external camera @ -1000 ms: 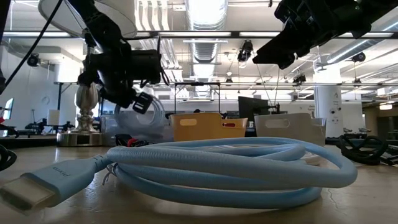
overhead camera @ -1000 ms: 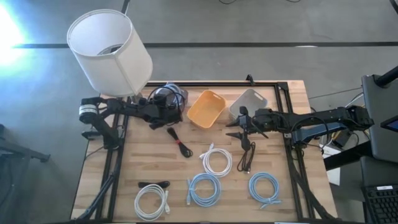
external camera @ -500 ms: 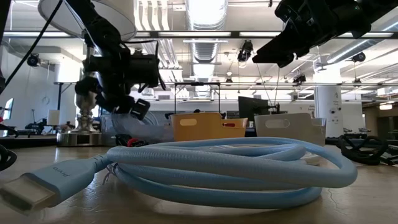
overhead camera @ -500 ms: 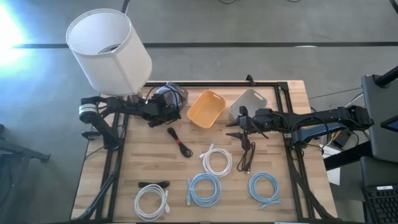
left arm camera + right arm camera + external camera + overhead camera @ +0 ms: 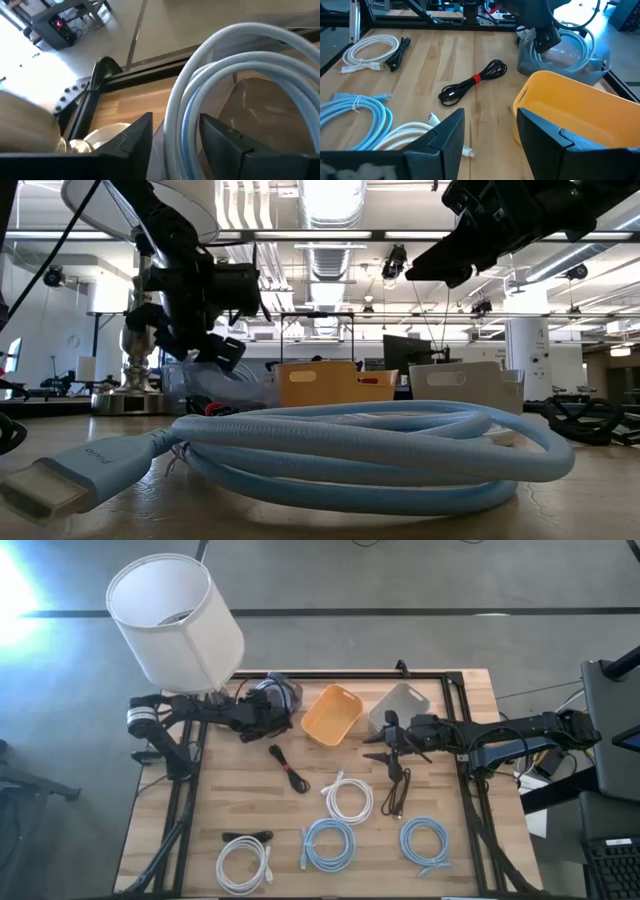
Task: Pick & Place USB Port
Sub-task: Put the left blue HDMI cable into the black bin
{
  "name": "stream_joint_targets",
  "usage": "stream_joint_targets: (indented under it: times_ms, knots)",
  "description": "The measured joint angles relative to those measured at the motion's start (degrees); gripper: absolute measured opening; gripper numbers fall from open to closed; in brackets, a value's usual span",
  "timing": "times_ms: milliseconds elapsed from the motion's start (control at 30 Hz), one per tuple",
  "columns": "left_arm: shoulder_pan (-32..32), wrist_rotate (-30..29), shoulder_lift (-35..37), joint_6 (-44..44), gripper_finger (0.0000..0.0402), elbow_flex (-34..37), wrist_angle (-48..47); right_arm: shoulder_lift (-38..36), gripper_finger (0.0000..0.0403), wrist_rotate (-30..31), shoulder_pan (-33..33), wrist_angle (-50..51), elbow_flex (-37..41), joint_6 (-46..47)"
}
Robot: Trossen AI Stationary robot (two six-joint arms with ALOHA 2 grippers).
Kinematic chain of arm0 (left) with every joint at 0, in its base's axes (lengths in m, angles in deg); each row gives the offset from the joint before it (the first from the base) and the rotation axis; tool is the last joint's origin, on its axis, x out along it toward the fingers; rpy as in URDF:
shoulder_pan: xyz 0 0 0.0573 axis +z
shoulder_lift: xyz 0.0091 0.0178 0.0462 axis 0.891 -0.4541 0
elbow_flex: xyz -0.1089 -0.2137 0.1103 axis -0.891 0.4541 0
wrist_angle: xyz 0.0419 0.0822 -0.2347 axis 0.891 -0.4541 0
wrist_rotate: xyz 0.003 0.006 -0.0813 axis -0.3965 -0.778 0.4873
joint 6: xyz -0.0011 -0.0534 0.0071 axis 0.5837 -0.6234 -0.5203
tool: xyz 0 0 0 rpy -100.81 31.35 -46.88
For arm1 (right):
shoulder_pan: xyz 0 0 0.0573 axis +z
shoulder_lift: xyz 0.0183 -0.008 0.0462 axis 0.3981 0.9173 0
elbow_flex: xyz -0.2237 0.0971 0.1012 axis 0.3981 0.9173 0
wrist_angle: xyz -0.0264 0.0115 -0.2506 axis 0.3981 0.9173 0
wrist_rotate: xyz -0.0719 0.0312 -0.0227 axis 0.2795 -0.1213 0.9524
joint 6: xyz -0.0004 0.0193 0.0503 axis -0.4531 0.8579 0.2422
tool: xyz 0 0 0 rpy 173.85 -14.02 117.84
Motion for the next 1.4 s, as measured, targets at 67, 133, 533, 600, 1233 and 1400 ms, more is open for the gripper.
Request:
stream_joint_targets:
  times_ms: [67, 133, 533, 600, 1233, 1400]
  knots:
    - [-0.2, 0.4, 0.0, 2.4, 0.0174, -0.8, 0.0, 0.0, 0.0178, 0.0, 0.0, -0.4, 0.0, 0.0]
    - [-0.5, 0.4, 0.0, 3.6, 0.0179, -1.6, 0.0, 0.0, 0.0178, 0.0, 0.0, -0.8, 0.0, 0.0]
    - [-4.7, 0.5, 0.0, 12.5, 0.0182, -7.1, -0.1, 0.0, 0.0178, 0.0, 0.0, -0.9, 0.0, 0.3]
    - [-5.8, 0.6, 0.0, 13.8, 0.0182, -8.0, 0.0, 0.0, 0.0178, 0.0, 0.0, -0.9, 0.0, 0.3]
    - [-10.2, 4.5, 0.0, 10.5, 0.0181, -9.7, -12.6, 0.0, 0.0178, 0.0, 0.0, -0.9, 0.0, 0.7]
    - [-11.9, 5.3, 0.0, 9.6, 0.0181, -10.0, -15.7, 0.0, 0.0178, 0.0, 0.0, -0.9, 0.0, 0.7]
